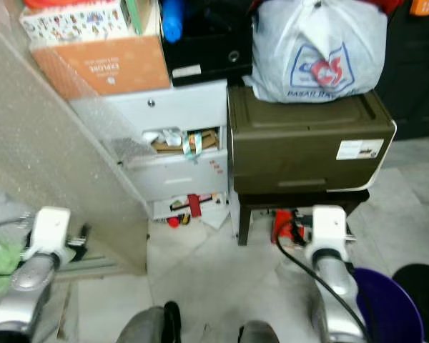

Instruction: Clean up the room

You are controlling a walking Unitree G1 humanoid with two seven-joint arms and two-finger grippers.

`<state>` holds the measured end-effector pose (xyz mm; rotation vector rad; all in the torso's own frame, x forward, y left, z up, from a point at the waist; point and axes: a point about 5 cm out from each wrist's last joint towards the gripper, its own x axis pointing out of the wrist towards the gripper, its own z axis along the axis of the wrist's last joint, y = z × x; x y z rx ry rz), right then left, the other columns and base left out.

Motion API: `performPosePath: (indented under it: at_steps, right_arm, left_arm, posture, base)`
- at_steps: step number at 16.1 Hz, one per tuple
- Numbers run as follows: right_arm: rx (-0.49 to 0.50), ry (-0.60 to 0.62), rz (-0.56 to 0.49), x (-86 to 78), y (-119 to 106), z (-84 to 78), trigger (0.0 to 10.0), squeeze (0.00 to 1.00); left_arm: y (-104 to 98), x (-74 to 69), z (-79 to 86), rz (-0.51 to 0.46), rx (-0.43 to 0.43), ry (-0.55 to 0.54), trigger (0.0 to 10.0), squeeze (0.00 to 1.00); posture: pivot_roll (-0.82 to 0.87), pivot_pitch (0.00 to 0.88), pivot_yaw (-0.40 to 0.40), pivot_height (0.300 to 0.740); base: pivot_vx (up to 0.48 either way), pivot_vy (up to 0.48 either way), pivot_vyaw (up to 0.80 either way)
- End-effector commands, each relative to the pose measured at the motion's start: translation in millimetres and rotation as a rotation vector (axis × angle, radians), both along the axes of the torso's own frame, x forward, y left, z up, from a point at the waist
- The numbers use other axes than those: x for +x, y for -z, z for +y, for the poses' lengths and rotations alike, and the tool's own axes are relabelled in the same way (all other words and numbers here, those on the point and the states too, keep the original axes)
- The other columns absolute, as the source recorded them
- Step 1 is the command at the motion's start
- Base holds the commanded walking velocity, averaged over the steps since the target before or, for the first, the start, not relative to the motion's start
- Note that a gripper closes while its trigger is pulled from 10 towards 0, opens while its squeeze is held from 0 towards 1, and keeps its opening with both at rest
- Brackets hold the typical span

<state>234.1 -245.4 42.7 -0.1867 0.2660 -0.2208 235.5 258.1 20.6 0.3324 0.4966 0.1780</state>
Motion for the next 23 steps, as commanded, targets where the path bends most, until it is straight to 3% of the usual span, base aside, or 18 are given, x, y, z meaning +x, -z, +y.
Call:
performPosePath:
  at_steps: [1,3,6,8,10,13,17,19,21,23]
  right_arm:
    - [-0.014,0.071,0.049,-10.6,12.5,-14.8,10.0,0.00]
    - [0.011,0.143,0.127,-20.6,30.4,-27.7,10.0,0.00]
    - [0.025,0.165,0.238,-34.3,53.8,-31.0,10.0,0.00]
    - [0.054,0.195,0.296,-43.1,66.3,-33.9,10.0,0.00]
    - [0.253,0.304,0.437,-63.4,96.2,-33.3,10.0,0.00]
    - [0.331,0.283,0.530,-70.7,111.9,-23.4,10.0,0.00]
    - [0.306,0.251,0.525,-66.6,108.6,-30.6,10.0,0.00]
    - [0.279,0.235,0.492,-59.2,103.3,-34.6,10.0,0.00]
    - [0.236,0.209,0.389,-41.3,89.0,-39.3,10.0,0.00]
    - [0.184,0.189,0.274,-25.0,72.0,-43.7,10.0,0.00]
  left_arm:
    - [12.7,-15.6,25.2,0.082,0.034,-0.095,10.0,0.00]
    - [29.6,-30.3,38.3,0.188,0.056,-0.104,10.0,0.00]
    - [55.0,-49.9,42.1,0.344,0.058,-0.113,10.0,0.00]
    - [62.2,-56.0,42.7,0.389,0.053,-0.117,10.0,0.00]
    - [79.0,-73.4,42.5,0.521,0.070,-0.123,10.0,0.00]
    - [90.9,-84.8,34.8,0.607,0.021,-0.131,10.0,0.00]
    - [93.8,-81.4,25.6,0.601,-0.005,-0.122,10.0,0.00]
    - [91.0,-76.8,28.0,0.564,0.010,-0.171,10.0,0.00]
    - [83.7,-67.3,34.9,0.487,-0.025,-0.272,10.0,0.00]
    - [67.8,-47.3,43.2,0.312,-0.083,-0.320,10.0,0.00]
  posture:
    - [-0.08,0.188,0.083,0.740]
    - [-0.08,0.187,0.085,0.740]
    - [-0.09,0.181,0.077,0.740]
    - [-0.09,0.181,0.076,0.740]
    - [-0.10,0.170,0.064,0.740]
    - [-0.11,0.156,0.052,0.740]
    - [-0.11,0.153,0.041,0.740]
    - [-0.11,0.155,0.041,0.740]
    - [-0.11,0.158,0.044,0.740]
    - [-0.12,0.160,0.047,0.740]
  base:
    - [0.000,0.000,0.00]
    - [0.000,0.000,0.00]
    - [0.000,0.000,0.00]
    - [0.000,0.000,0.00]
    - [0.000,0.000,0.00]
    - [0.000,0.000,0.00]
    - [0.000,0.000,0.00]
    - [0.000,0.000,0.00]
    - [0.000,0.000,0.00]
    - [0.000,0.000,0.00]
